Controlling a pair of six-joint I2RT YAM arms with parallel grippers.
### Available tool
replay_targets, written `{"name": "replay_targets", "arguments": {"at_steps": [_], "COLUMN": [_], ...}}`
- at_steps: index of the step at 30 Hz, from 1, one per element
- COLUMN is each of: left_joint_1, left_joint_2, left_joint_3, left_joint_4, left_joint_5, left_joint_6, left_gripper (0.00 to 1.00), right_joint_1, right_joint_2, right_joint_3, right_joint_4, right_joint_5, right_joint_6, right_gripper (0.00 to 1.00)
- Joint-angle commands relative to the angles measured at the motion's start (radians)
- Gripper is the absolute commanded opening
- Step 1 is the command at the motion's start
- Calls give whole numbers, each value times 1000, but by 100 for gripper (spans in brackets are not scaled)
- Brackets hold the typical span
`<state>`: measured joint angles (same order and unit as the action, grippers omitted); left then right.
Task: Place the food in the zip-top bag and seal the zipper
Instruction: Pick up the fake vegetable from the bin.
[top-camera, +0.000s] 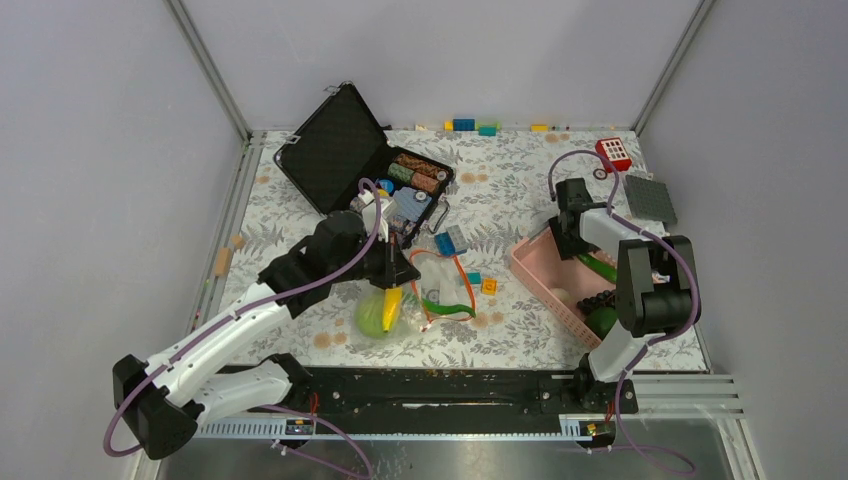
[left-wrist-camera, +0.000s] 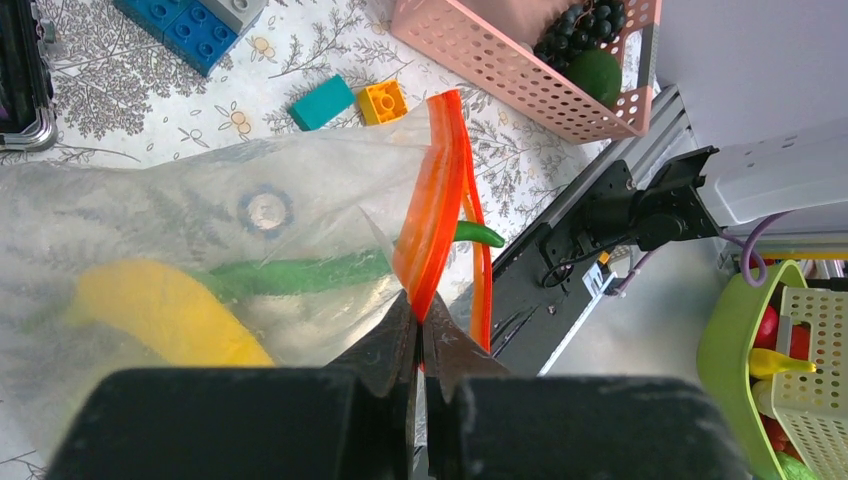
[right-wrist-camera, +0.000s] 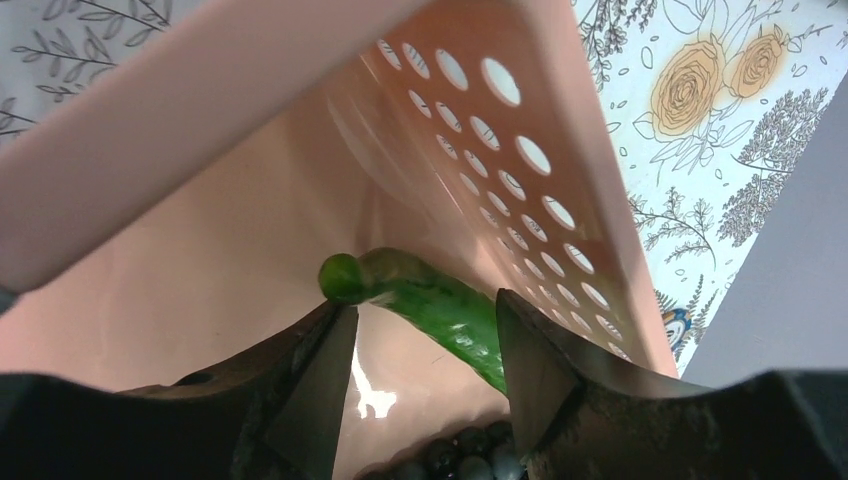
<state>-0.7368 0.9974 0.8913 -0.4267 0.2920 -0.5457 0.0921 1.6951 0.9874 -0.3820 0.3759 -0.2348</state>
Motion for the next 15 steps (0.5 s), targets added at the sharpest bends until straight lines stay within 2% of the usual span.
{"name": "replay_targets", "arguments": {"at_steps": [1,8,15], "left_joint_1": [5,4,4], "left_joint_2": [-33,-46,-50], "left_joint_3": [0,-6,-8], "left_joint_4": [62,62,63], "left_joint_5": [6,9,11], "left_joint_6": [15,14,10], "left_gripper": [0,0,0], "right_joint_1": [-19,-23,-25], "right_joint_2": [12,26,27], "right_joint_3": [-6,2,6], "right_joint_4": [8,-2,-17], "right_joint_5": [12,18,-1], "right_joint_6": [-23,-31,-20], "right_gripper": [58,44,17]}}
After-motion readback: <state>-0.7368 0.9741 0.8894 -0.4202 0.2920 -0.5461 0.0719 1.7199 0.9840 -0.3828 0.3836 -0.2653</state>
